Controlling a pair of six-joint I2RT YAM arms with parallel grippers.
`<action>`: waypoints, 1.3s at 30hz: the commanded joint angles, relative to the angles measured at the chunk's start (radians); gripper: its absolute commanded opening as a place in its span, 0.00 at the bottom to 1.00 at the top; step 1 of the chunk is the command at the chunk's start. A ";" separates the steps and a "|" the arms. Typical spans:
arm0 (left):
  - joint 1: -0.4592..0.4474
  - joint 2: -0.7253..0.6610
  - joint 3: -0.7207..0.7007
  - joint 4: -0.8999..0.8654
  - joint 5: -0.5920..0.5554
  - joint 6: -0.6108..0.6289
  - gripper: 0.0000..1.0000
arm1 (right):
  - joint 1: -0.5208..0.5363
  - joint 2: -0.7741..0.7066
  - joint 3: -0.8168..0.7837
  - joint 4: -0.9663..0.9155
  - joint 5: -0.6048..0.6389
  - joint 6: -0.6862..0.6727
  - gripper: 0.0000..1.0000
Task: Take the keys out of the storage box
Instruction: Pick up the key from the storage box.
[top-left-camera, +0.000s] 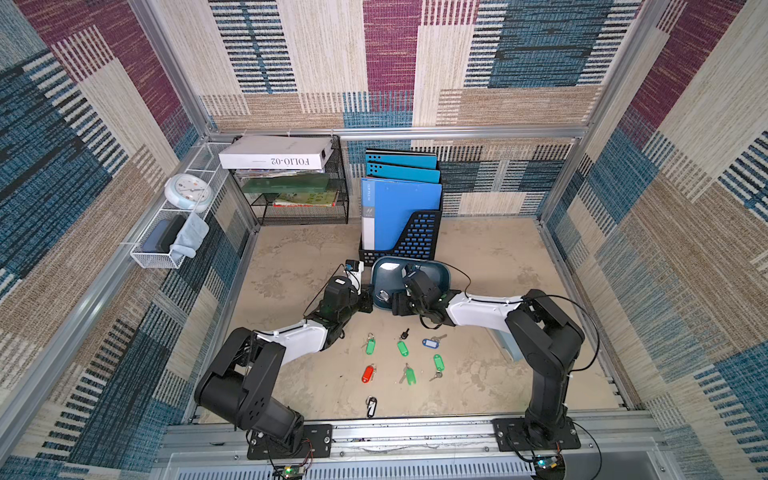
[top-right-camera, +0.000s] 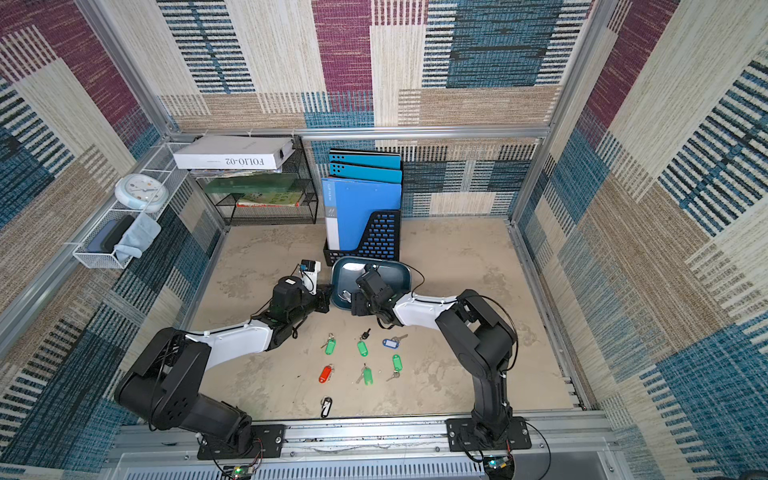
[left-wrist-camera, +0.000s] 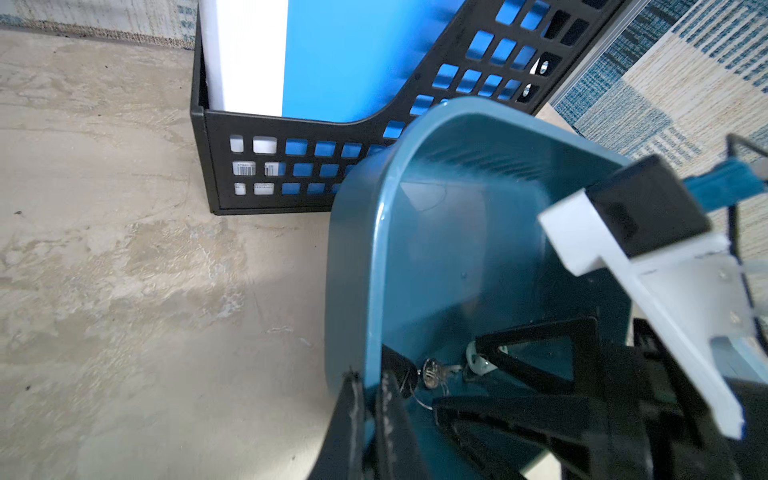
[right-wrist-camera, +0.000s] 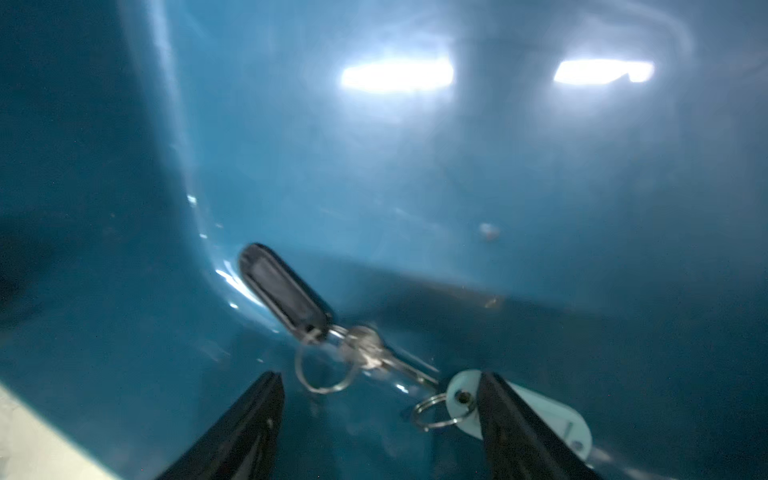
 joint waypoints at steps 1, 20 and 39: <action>-0.002 0.002 0.005 0.091 0.014 0.002 0.02 | 0.001 0.034 0.021 0.052 -0.085 -0.064 0.76; -0.006 -0.004 0.009 0.083 0.041 0.019 0.02 | -0.010 0.057 0.127 -0.175 0.172 -0.126 0.35; -0.011 -0.015 0.109 -0.172 -0.057 -0.047 0.02 | -0.010 -0.092 0.072 -0.163 0.166 -0.175 0.00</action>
